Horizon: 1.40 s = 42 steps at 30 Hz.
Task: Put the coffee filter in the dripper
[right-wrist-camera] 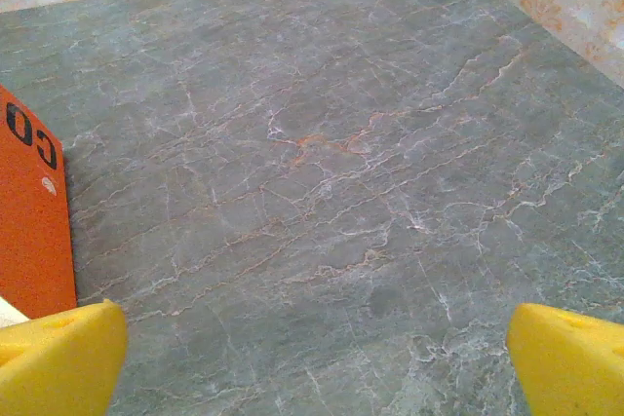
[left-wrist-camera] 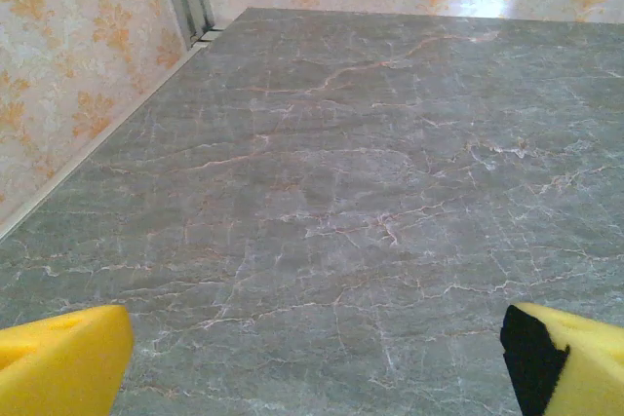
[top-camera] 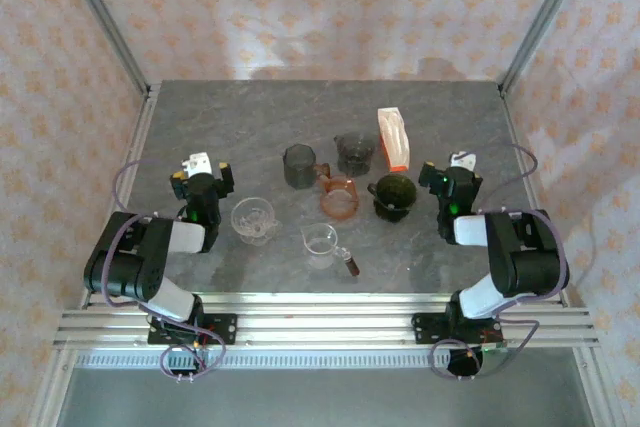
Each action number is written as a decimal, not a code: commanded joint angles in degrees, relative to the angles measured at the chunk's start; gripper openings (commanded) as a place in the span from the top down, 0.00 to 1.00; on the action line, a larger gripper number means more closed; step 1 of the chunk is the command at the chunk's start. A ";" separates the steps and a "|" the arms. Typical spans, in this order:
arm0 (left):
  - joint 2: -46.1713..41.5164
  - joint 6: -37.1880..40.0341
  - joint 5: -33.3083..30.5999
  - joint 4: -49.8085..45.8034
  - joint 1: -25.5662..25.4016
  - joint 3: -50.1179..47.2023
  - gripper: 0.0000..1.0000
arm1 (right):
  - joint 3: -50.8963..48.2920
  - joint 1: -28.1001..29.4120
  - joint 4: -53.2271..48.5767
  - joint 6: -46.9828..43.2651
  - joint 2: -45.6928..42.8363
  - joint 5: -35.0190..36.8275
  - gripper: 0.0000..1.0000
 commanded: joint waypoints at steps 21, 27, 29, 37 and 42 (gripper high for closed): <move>0.45 1.12 0.18 0.61 0.02 0.82 0.00 | 0.53 -0.48 0.23 -0.81 -0.27 -0.45 0.00; 0.45 1.00 0.26 0.64 0.11 0.82 0.00 | 0.53 -0.48 0.23 -0.81 -0.33 -0.45 0.00; 0.41 1.04 0.30 0.64 0.04 0.82 0.00 | 0.53 -0.48 0.22 -0.87 -0.37 -0.45 0.00; 0.45 1.06 0.26 0.56 0.08 0.82 0.00 | 0.21 -0.48 0.80 -0.65 -0.55 0.12 0.00; -3.94 1.61 1.88 -6.31 -0.06 2.69 0.00 | 4.02 -0.40 -12.42 1.12 -8.07 3.55 0.00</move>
